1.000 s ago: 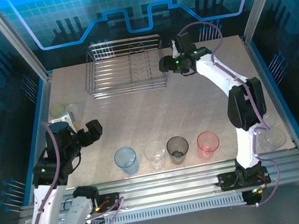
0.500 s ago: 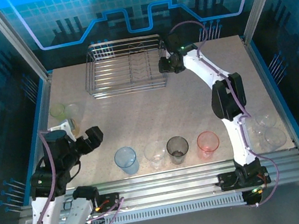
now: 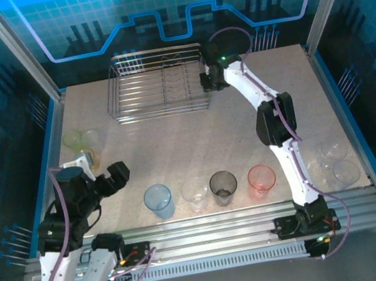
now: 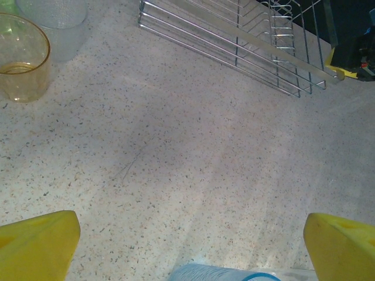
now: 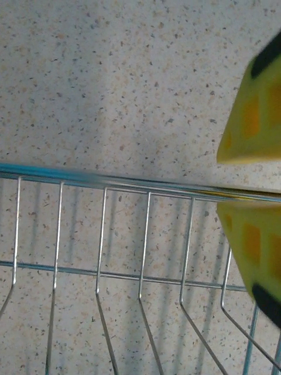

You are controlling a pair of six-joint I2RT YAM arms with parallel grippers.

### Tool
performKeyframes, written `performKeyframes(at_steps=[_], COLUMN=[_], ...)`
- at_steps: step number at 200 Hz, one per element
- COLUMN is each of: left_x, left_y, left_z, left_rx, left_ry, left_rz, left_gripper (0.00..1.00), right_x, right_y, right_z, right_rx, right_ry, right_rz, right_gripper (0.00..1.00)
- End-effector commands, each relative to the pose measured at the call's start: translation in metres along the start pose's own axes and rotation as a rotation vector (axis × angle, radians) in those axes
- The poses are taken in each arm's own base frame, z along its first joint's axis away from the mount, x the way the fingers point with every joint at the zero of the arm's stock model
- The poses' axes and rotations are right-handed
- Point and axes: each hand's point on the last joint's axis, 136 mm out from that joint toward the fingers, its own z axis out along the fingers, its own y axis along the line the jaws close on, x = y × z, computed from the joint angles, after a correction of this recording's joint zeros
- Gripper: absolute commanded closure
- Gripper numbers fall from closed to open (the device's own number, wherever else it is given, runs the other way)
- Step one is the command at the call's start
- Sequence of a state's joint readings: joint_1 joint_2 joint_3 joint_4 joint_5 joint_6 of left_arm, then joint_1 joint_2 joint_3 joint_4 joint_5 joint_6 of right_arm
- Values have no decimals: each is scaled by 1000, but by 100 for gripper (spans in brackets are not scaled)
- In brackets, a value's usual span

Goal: Load the cups into the dish rack

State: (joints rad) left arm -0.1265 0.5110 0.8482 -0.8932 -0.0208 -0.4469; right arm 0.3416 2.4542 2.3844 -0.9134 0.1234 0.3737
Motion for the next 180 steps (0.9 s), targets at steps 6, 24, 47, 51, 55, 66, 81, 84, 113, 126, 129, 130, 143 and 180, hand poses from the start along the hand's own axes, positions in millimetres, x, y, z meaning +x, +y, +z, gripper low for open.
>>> performKeyframes(at_steps=[6, 24, 47, 51, 55, 66, 81, 84, 113, 126, 129, 130, 143, 180], left_x=[6, 6, 6, 5, 5, 5, 4, 4, 3, 1, 1, 1, 2, 3], left_y=[3, 3, 3, 3, 3, 2, 2, 2, 6, 4, 4, 3, 1, -4], left_z=[-1, -1, -2, -3, -3, -4, -5, -5, -8, -11, -11, -11, -12, -11], left_rx=[-6, -4, -3, 0, 0, 3, 4, 6, -23, -14, -12, -10, 5, 32], left_ry=[12, 10, 3, -2, -1, -3, -8, -9, -17, -19, -19, -18, -16, -5], left_rz=[-17, -16, -18, -19, -19, -23, -27, -27, -58, -66, -69, -69, -78, -100], left_gripper=[1, 1, 1, 1, 1, 1, 1, 1, 1, 1, 1, 1, 1, 1], right_x=[6, 12, 28, 26, 28, 35, 47, 50, 86, 105, 109, 111, 130, 178], right_y=[0, -5, -13, -14, -17, -23, -32, -34, -58, -68, -70, -70, -78, -95], right_z=[-7, -13, -19, -31, -34, -44, -59, -62, -87, -96, -98, -99, -105, -119], right_rx=[20, 28, 37, 34, 37, 46, 54, 58, 84, 96, 97, 97, 101, 109], right_ry=[23, 36, 66, 48, 47, 39, 21, 20, 19, 20, 19, 20, 25, 39], right_rz=[-43, -52, -57, -54, -51, -41, -25, -22, 18, 30, 33, 34, 50, 106], right_gripper=[92, 100, 100, 100, 100, 100, 100, 100, 100, 100, 100, 100, 100, 100])
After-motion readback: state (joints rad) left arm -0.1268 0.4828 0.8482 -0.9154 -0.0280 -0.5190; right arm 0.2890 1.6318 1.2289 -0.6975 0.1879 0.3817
